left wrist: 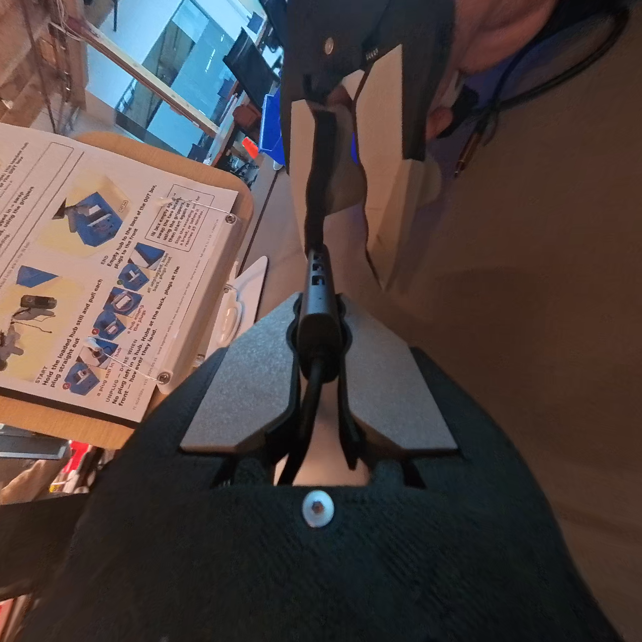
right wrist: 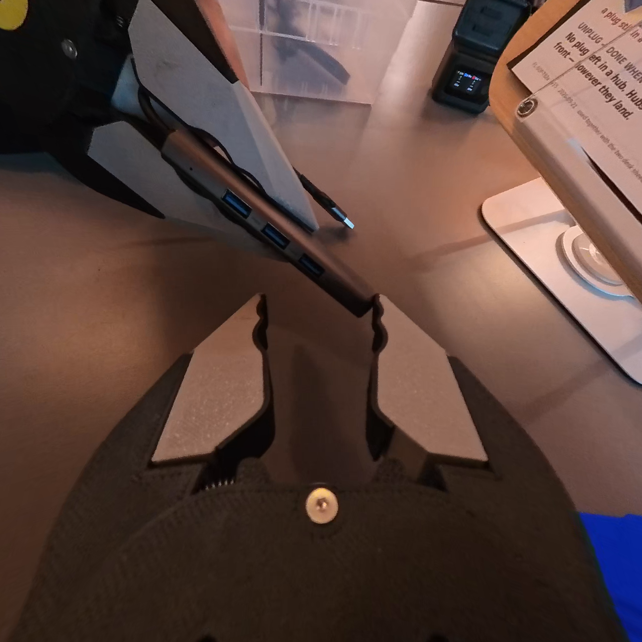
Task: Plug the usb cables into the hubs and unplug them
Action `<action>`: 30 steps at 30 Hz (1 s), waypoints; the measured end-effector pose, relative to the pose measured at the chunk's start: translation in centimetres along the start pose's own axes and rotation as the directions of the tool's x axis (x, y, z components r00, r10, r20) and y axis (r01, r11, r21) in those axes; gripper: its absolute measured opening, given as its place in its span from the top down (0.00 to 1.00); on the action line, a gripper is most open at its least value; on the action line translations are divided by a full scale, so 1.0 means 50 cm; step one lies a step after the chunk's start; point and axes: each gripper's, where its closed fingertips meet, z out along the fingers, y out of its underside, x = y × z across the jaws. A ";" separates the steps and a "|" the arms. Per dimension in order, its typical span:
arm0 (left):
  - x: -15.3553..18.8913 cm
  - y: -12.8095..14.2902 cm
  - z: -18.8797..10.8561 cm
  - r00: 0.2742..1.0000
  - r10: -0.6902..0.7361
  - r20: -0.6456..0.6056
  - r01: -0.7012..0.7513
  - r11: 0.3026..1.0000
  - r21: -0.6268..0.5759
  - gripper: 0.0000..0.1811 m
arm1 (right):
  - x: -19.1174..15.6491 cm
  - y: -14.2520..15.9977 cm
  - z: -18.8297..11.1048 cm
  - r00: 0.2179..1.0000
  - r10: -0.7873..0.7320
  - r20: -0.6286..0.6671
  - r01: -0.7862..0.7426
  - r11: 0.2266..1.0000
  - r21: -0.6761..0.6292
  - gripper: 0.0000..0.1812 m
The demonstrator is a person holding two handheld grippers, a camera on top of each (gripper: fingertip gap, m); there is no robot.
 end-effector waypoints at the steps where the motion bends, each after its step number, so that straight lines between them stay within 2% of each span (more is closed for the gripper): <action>1: 0.000 0.000 0.000 1.000 0.012 0.004 -0.011 1.000 -0.003 0.92 | -0.001 0.000 0.000 1.000 -0.003 0.001 0.003 1.000 -0.001 0.67; 30: 0.005 0.006 0.005 0.999 0.037 0.013 -0.037 0.999 -0.016 0.92 | -0.007 0.003 0.003 1.000 0.003 0.014 -0.003 1.000 -0.013 0.63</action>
